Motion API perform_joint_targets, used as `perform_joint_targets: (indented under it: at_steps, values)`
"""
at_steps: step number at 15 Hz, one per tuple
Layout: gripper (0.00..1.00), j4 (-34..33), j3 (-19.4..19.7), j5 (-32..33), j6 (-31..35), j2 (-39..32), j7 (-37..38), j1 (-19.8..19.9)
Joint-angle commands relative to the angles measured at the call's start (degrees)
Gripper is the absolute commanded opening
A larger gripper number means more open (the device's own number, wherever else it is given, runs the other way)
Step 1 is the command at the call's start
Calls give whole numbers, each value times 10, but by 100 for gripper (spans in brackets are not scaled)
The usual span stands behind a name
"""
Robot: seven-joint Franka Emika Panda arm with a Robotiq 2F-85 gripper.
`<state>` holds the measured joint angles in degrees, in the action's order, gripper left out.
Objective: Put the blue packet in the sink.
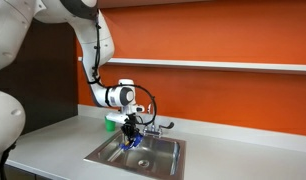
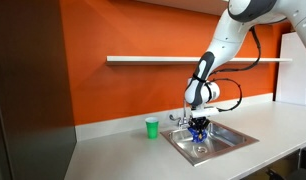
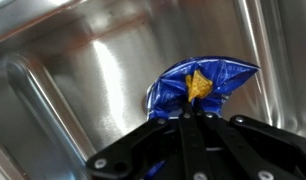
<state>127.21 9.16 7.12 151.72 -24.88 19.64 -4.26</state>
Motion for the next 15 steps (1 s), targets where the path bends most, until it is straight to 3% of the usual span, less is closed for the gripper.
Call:
perform_joint_targets:
  at_steps: [1,15]
  values:
    - [1,-10,3,-7,34,-43,8,-1]
    - [1,-40,6,-51,79,-153,-2,-9]
